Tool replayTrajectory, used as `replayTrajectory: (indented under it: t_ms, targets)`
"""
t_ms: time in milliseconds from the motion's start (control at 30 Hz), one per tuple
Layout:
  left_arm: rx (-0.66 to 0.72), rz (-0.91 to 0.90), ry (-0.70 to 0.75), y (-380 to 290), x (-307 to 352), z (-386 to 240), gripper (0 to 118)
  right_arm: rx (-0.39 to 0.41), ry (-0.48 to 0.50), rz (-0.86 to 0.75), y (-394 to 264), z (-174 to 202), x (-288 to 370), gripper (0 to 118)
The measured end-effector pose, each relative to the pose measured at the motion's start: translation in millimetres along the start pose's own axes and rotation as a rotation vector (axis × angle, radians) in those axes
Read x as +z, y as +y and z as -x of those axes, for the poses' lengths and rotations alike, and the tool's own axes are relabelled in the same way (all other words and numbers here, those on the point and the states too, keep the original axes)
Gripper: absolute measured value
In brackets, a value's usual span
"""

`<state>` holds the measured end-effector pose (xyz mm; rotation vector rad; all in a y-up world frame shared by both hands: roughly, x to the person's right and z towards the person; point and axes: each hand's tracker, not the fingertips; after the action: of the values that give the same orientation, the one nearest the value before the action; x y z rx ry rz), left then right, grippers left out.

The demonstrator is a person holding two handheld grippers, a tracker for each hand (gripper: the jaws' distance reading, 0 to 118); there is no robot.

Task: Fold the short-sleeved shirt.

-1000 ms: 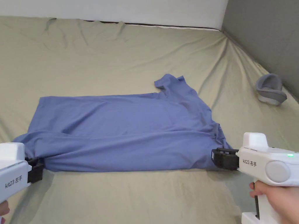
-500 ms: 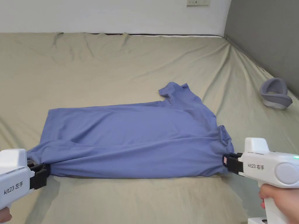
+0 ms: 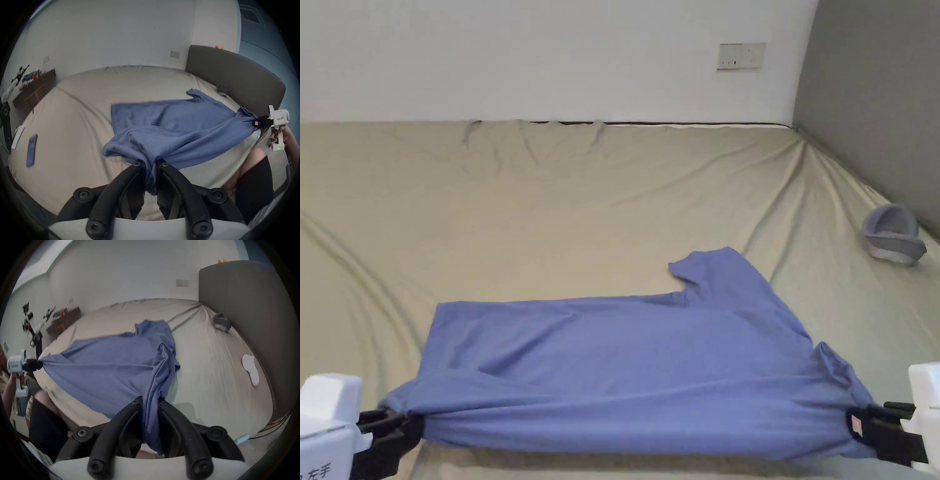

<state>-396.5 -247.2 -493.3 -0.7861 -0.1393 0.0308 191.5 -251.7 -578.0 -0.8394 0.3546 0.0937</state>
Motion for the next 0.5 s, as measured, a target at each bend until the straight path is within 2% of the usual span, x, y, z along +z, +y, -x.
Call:
replayTrajectory:
  t_ms: [100, 200, 233, 300, 333, 367, 400, 433, 467, 500]
  targets:
    - [0.079, 0.091, -0.033, -26.8, -17.8, 5.1, 8, -0.04, -0.015, 0.065, -27.5, 2.7, -16.8, 11]
    - [0.104, 0.123, 0.0, -43.9, -37.3, 6.8, 11, -0.021, -0.048, 0.081, -43.1, -0.4, -42.5, 11]
    - [0.116, 0.122, 0.003, -46.7, -40.0, 8.2, 18, -0.025, -0.053, 0.08, -45.0, 0.8, -46.0, 12]
    - [0.154, 0.136, 0.03, -52.8, -50.2, 13.8, 23, -0.043, -0.061, 0.083, -47.2, -1.8, -48.6, 12]
    - [0.165, 0.142, 0.062, -55.2, -51.7, 14.0, 36, -0.043, -0.063, 0.084, -46.5, -2.9, -47.3, 13]
    - [0.172, 0.125, 0.109, -57.7, -50.6, 14.6, 60, -0.035, -0.078, 0.09, -44.7, -3.4, -45.1, 21]
    - [0.148, 0.107, 0.173, -57.0, -46.8, 13.8, 97, -0.024, -0.125, 0.11, -42.7, -4.0, -42.2, 47]
    - [0.114, 0.065, 0.224, -55.6, -40.0, 12.4, 112, -0.039, -0.17, 0.101, -41.8, -6.2, -35.6, 73]
    - [0.072, -0.01, 0.269, -51.0, -29.8, 10.7, 113, -0.04, -0.161, 0.077, -38.9, -7.1, -29.4, 96]
    - [0.057, -0.068, 0.284, -43.5, -20.5, 9.0, 113, -0.058, -0.157, 0.031, -32.5, -6.9, -21.0, 111]
